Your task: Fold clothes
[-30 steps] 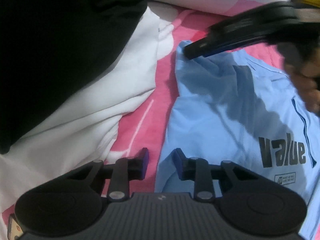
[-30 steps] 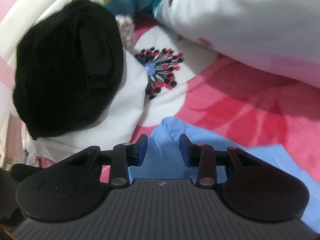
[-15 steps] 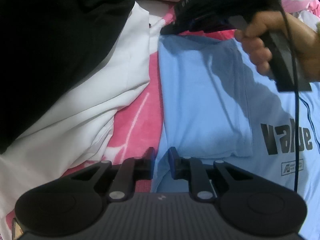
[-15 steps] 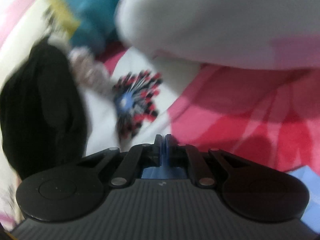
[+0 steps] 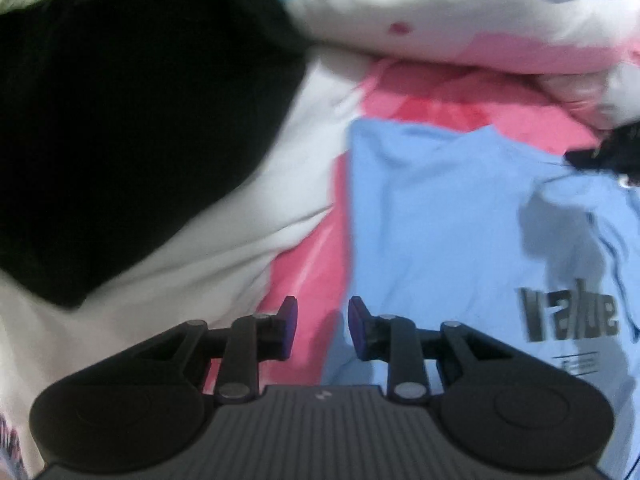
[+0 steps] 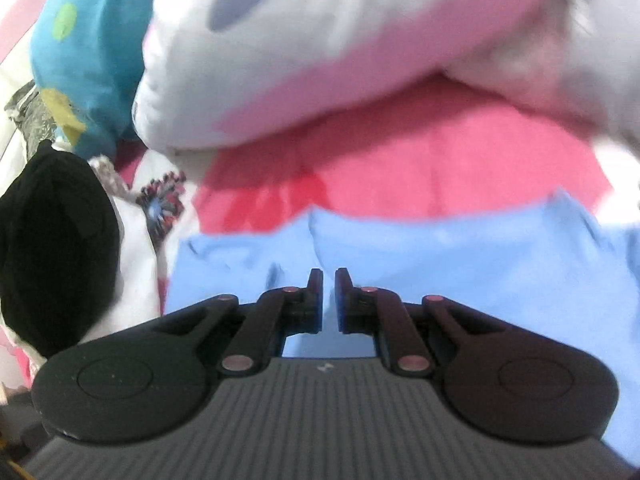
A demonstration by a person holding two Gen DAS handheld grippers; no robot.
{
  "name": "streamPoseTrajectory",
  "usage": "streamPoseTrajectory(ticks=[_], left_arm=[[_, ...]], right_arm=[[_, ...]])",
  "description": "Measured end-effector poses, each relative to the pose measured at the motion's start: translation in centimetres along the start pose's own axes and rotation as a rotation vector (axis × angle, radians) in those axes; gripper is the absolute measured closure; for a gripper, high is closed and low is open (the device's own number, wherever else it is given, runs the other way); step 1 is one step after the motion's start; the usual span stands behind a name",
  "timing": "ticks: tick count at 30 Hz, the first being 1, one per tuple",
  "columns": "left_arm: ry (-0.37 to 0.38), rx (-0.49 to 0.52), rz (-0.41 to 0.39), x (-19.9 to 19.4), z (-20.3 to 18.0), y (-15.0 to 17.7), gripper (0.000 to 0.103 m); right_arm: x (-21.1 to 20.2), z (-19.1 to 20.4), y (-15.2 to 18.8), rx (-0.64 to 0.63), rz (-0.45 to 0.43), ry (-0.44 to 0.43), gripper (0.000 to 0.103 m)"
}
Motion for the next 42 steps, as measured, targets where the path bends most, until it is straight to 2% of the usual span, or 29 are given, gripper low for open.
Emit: streamPoseTrajectory(ticks=[2, 4, 6, 9, 10, 11, 12, 13, 15, 17, 20, 21, 23, 25, 27, 30, 32, 35, 38, 40, 41, 42], left_arm=[[0.036, 0.088, 0.012, 0.7, -2.0, -0.3, 0.074], [0.057, 0.175, 0.037, 1.8, -4.1, 0.0, 0.074], [0.058, 0.219, 0.076, 3.1, -5.1, 0.8, 0.072], [0.041, 0.242, 0.114, 4.2, -5.0, 2.1, 0.071], [0.040, 0.250, 0.115, 4.2, -4.9, 2.3, 0.071], [0.039, 0.257, 0.115, 4.3, -4.8, 2.5, 0.070], [0.039, 0.261, 0.117, 4.3, -4.7, 2.7, 0.069], [0.039, 0.259, 0.119, 4.3, -4.6, 2.7, 0.067], [0.039, 0.253, 0.121, 4.2, -4.4, 2.7, 0.064], [0.034, 0.247, 0.121, 4.2, -4.2, 2.7, 0.059], [0.016, 0.236, 0.117, 4.3, -4.0, 2.7, 0.051], [0.014, 0.233, 0.117, 4.3, -3.9, 2.7, 0.051], [0.012, 0.234, 0.120, 4.4, -3.9, 2.6, 0.050], [0.011, 0.237, 0.123, 4.4, -3.9, 2.6, 0.050], [0.009, 0.248, 0.124, 4.4, -3.9, 2.7, 0.048], [0.010, 0.258, 0.130, 4.5, -4.0, 2.7, 0.046], [0.012, 0.263, 0.134, 4.6, -4.0, 2.6, 0.045], [0.015, 0.269, 0.141, 4.8, -4.0, 2.6, 0.044], [0.018, 0.276, 0.148, 4.9, -4.0, 2.5, 0.043], [0.020, 0.280, 0.153, 5.0, -4.0, 2.4, 0.042], [0.021, 0.282, 0.155, 5.1, -4.0, 2.4, 0.042], [0.022, 0.284, 0.157, 5.1, -4.0, 2.3, 0.042]], right_arm=[[0.3, 0.0, 1.5, -0.008, 0.004, -0.021, 0.096], [1.1, 1.9, 1.6, -0.037, -0.005, -0.072, 0.096], [2.4, 5.5, 1.6, -0.093, -0.006, -0.154, 0.096], [5.1, 9.9, 2.4, -0.222, 0.022, -0.233, 0.097], [6.2, 10.3, 2.5, -0.240, 0.023, -0.220, 0.099], [7.6, 9.8, 2.4, -0.232, 0.015, -0.171, 0.102], [8.3, 8.0, 1.9, -0.178, 0.003, -0.124, 0.103], [8.6, 6.2, 1.3, -0.076, -0.008, -0.132, 0.103], [7.5, 4.0, 0.1, 0.041, -0.064, -0.111, 0.097], [6.2, 5.0, 0.3, -0.013, -0.086, -0.146, 0.098], [5.9, 9.1, 2.5, -0.125, -0.010, -0.293, 0.098], [6.5, 10.3, 3.2, -0.162, 0.011, -0.308, 0.098], [9.2, 10.8, 2.9, -0.171, 0.018, -0.222, 0.103], [10.4, 8.7, 1.3, 0.073, 0.028, -0.263, 0.103], [8.9, 6.2, 0.1, 0.243, -0.031, -0.200, 0.098], [4.8, 3.7, 1.3, 0.268, -0.081, -0.187, 0.098], [2.0, 0.9, 3.2, 0.263, -0.105, -0.136, 0.098], [-1.6, -6.2, 5.3, 0.303, -0.168, 0.024, 0.098], [-2.5, -15.3, 7.2, 0.494, -0.164, 0.194, 0.097], [-1.5, -19.9, 8.7, 0.578, -0.124, 0.243, 0.096], [-1.2, -21.8, 9.4, 0.643, -0.120, 0.265, 0.101], [-1.0, -23.7, 10.2, 0.707, -0.118, 0.285, 0.101]])
Point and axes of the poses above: each gripper's, at about its wrist camera, not at the fingertips, and x roughly the way its jaws point, z to its left, y to its underside, the point moved 7 cm from there along x, roughly the way its jaws point, and after that the axes turned 14 degrees about y, right-handed, at the moved point
